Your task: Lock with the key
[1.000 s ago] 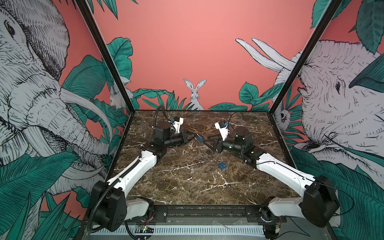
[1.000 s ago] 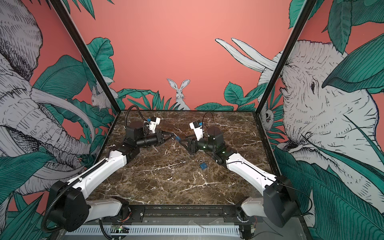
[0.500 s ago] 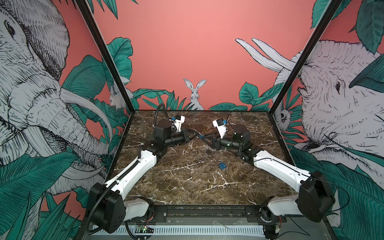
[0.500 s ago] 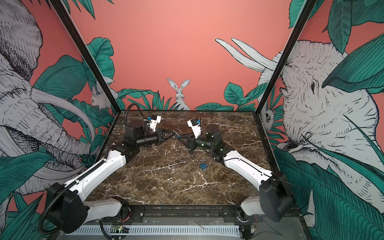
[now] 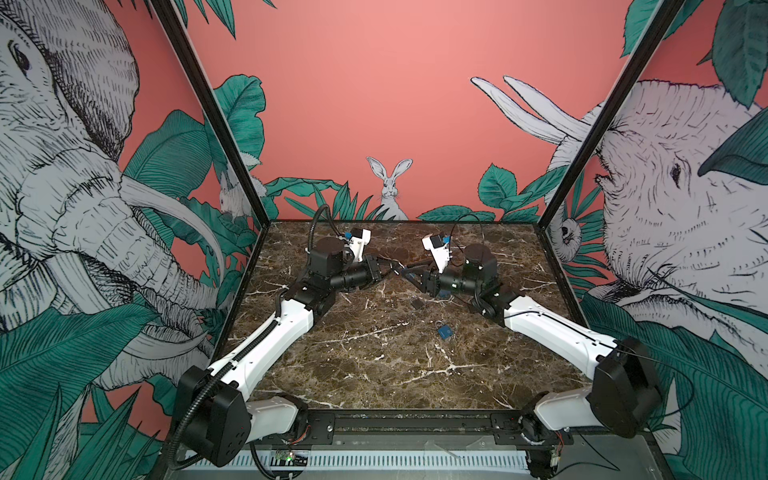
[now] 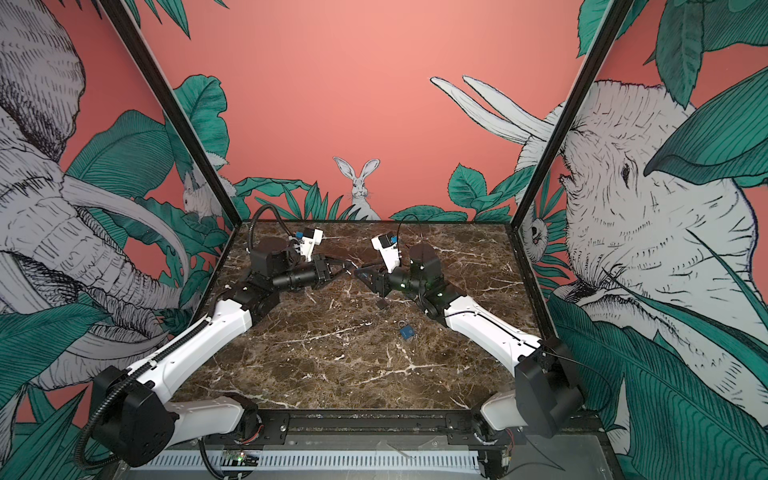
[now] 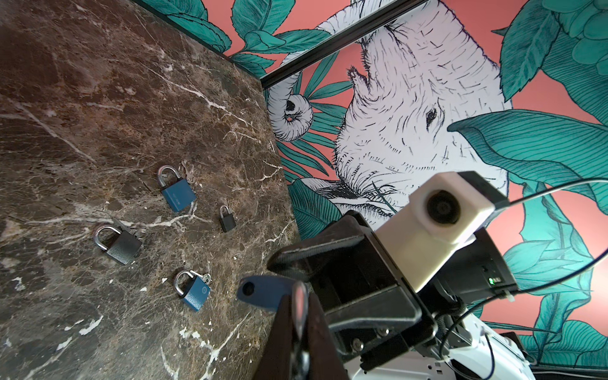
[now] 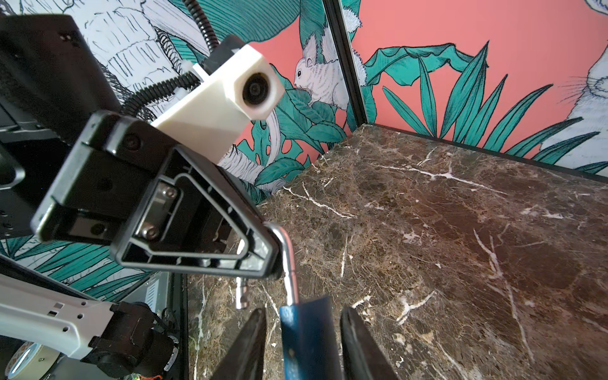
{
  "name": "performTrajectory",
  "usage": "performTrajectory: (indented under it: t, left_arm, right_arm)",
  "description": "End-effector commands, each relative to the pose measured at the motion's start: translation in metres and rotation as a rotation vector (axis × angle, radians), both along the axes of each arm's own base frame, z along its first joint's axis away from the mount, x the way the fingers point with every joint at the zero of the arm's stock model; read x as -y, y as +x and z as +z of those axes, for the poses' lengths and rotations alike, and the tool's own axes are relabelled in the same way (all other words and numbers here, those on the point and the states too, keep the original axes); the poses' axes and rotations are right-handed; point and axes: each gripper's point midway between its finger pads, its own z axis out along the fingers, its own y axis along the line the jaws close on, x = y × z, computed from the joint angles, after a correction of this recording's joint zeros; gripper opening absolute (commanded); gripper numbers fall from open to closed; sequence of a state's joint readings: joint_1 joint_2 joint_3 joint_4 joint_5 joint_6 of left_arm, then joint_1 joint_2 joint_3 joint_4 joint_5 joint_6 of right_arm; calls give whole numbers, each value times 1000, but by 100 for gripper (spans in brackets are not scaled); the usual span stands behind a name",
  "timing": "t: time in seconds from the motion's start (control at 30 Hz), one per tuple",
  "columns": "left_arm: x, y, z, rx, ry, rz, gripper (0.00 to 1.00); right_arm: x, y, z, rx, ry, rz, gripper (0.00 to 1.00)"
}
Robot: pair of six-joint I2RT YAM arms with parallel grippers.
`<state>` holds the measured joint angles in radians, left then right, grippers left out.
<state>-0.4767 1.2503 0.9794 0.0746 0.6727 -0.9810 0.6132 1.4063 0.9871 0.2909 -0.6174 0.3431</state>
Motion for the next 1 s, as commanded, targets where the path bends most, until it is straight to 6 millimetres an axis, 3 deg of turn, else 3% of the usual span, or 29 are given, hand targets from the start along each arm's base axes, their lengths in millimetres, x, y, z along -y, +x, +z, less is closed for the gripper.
performTrajectory:
  t: [0.0,0.6,0.97]
  left_arm:
    - [0,-6,40,94,-65,-10,0]
    - [2,-7,44,95,-79,-11,0]
    - [4,-7,47,97,-89,-16,0]
  right_arm:
    - [-2,4,7,36,-1,-2,36]
    - [0,8,3,47,-25,-25,34]
    - [-1,10,5,56,-31,-37,26]
